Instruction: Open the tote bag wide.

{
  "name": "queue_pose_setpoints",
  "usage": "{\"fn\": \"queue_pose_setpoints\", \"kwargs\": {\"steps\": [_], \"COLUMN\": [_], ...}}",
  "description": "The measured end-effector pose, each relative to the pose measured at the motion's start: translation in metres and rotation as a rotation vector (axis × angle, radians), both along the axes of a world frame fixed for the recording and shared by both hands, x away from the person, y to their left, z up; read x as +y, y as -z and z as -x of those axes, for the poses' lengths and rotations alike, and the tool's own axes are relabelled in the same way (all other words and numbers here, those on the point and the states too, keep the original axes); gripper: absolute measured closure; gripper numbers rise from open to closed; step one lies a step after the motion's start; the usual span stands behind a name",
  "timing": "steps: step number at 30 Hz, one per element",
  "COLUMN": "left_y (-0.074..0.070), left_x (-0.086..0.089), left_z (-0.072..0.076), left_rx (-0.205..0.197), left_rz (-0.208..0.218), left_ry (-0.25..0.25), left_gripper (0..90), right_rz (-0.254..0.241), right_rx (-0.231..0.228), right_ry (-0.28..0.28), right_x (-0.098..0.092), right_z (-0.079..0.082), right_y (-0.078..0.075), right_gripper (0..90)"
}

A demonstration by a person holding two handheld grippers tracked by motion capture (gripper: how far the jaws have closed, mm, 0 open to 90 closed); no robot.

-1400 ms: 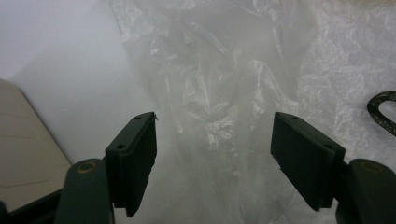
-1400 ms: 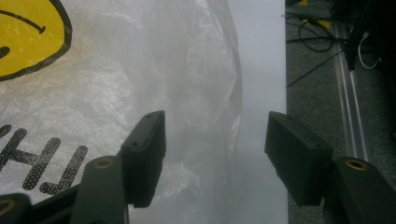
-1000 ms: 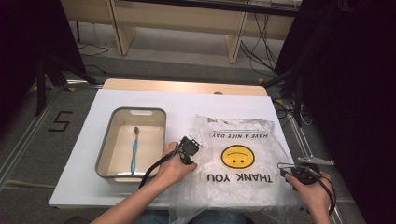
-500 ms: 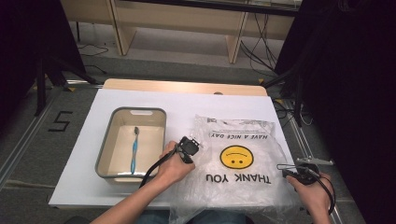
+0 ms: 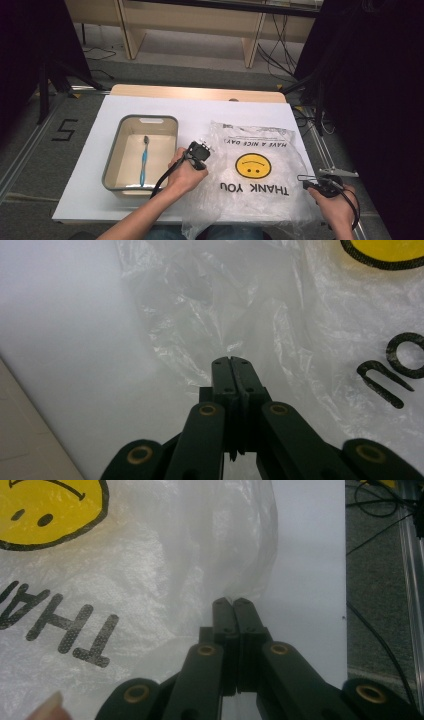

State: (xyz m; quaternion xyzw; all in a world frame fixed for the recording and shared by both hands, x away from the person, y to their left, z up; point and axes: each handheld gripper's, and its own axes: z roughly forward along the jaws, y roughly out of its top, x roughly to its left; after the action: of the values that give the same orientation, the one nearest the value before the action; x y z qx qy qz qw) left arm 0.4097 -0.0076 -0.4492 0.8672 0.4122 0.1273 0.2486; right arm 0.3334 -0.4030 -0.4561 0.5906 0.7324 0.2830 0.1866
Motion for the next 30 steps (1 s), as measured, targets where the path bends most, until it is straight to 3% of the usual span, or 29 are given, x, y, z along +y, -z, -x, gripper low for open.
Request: {"fn": "queue_pose_setpoints", "kwargs": {"steps": [20, 30], "left_y": [-0.016, -0.025], "left_x": [-0.006, -0.008], "left_z": [-0.017, -0.03], "left_rx": [-0.108, -0.178], "left_rz": [0.056, 0.071], "left_ry": [-0.034, -0.067], "left_gripper": [89.6, 89.6], "right_rz": [-0.018, -0.026], "right_rx": [-0.109, -0.133], "right_ry": [0.053, 0.07], "right_x": [-0.003, -0.002], "right_z": [0.0, -0.001], "right_y": [-0.008, -0.01], "right_gripper": [90.0, 90.0]}}
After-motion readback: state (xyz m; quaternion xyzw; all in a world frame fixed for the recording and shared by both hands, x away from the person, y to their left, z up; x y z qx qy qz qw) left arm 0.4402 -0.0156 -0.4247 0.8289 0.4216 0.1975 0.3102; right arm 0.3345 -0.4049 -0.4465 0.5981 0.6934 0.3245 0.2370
